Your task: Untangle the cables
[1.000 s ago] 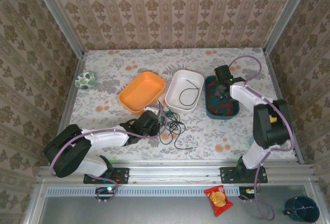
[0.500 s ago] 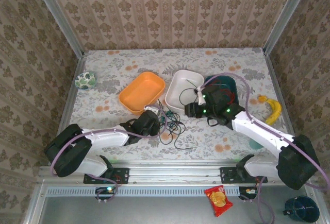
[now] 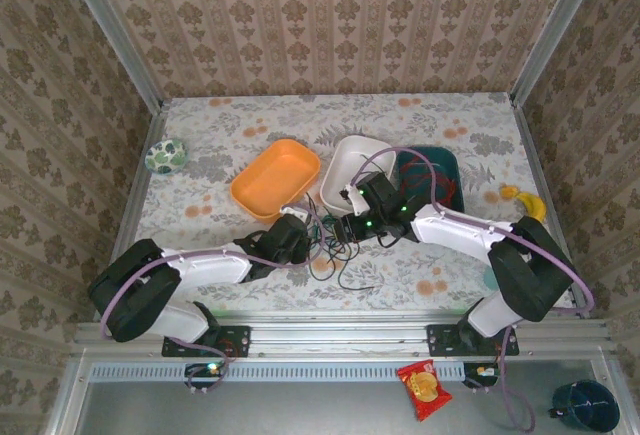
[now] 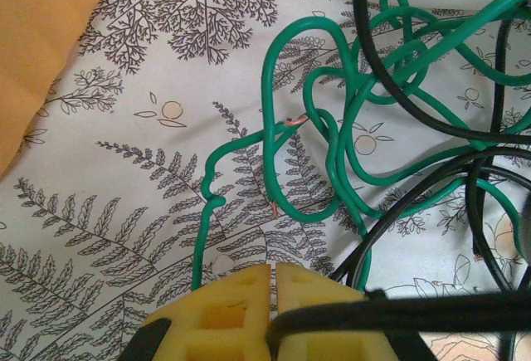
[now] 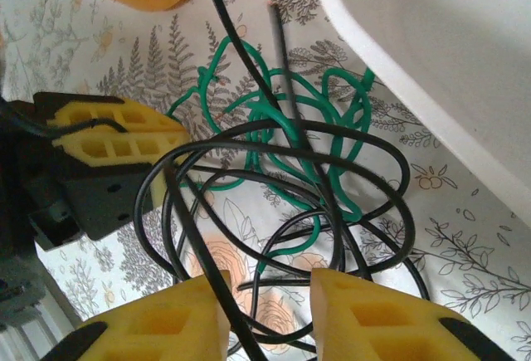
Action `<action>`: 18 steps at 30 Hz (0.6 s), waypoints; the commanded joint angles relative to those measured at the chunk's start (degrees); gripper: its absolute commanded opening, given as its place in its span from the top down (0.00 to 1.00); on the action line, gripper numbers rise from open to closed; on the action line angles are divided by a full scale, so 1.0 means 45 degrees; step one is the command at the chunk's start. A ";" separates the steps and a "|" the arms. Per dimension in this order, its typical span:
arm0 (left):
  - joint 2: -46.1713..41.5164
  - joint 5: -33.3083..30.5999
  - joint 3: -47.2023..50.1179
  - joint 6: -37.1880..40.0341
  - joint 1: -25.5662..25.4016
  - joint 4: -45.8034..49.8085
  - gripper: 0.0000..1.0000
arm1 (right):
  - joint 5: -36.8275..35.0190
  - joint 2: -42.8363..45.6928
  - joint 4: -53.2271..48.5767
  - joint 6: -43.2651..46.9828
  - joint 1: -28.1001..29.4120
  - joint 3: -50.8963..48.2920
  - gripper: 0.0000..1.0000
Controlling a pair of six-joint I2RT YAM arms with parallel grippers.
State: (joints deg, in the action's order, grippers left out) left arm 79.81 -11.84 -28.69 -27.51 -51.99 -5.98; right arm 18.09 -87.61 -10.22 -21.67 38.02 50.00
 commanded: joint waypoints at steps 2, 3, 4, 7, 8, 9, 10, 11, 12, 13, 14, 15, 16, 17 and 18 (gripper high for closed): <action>0.0135 -0.0174 -0.0402 -0.0328 0.0109 0.0049 1.00 | -0.0533 0.0524 0.0112 0.0137 0.0052 0.0481 0.93; 0.0177 -0.0251 -0.0383 -0.0353 0.0110 0.0049 1.00 | -0.0787 0.0841 -0.0022 0.0203 0.0067 0.0509 0.97; 0.0253 -0.0359 -0.0404 -0.0388 0.0115 0.0070 1.00 | -0.1041 0.1244 -0.0125 0.0242 0.0038 0.0547 0.98; 0.0668 -0.0949 -0.0584 -0.0642 0.0109 0.0541 1.00 | -0.1885 0.2759 -0.0482 0.0355 0.0047 0.0827 1.00; 0.0826 -0.1103 -0.0630 -0.0694 0.0115 0.0679 1.00 | -0.2168 0.3186 -0.0628 0.0374 0.0047 0.0974 1.00; 0.1004 -0.1270 -0.0649 -0.0785 0.0125 0.0787 1.00 | -0.2553 0.3654 -0.0796 0.0407 0.0047 0.1152 1.00; 0.1134 -0.1365 -0.0638 -0.0885 0.0122 0.0850 1.00 | -0.2989 0.4110 -0.0928 0.0470 0.0037 0.1351 1.00; 0.1236 -0.1423 -0.0609 -0.0946 0.0117 0.0848 1.00 | -0.3400 0.4441 -0.1060 0.0553 0.0049 0.1534 1.00; 0.1302 -0.1419 -0.0536 -0.0991 0.0109 0.0783 1.00 | -0.3902 0.4824 -0.1212 0.0670 0.0031 0.1787 1.00; 0.1371 -0.1428 -0.0472 -0.1044 0.0122 0.0725 1.00 | -0.4500 0.5151 -0.1263 0.0758 0.0028 0.2028 1.00; 0.1384 -0.1452 -0.0425 -0.1075 0.0119 0.0700 1.00 | -0.5030 0.5475 -0.1267 0.0868 -0.0006 0.2259 1.00; 0.1397 -0.1498 -0.0375 -0.1094 0.0110 0.0683 1.00 | -0.5442 0.5718 -0.1240 0.0953 -0.0045 0.2462 1.00; 0.1404 -0.1544 -0.0345 -0.1114 0.0113 0.0701 1.00 | -0.5920 0.5984 -0.1169 0.1059 -0.0103 0.2679 1.00; 0.1405 -0.1570 -0.0316 -0.1148 0.0110 0.0693 1.00 | -0.6313 0.6179 -0.1080 0.1133 -0.0142 0.2843 1.00; 0.1415 -0.1608 -0.0287 -0.1171 0.0125 0.0700 1.00 | -0.6710 0.6389 -0.0929 0.1231 -0.0203 0.3015 1.00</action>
State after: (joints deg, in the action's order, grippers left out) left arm 84.79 -16.53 -30.55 -31.29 -52.01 -5.48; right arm -2.79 -60.97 -13.89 -18.46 37.67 61.32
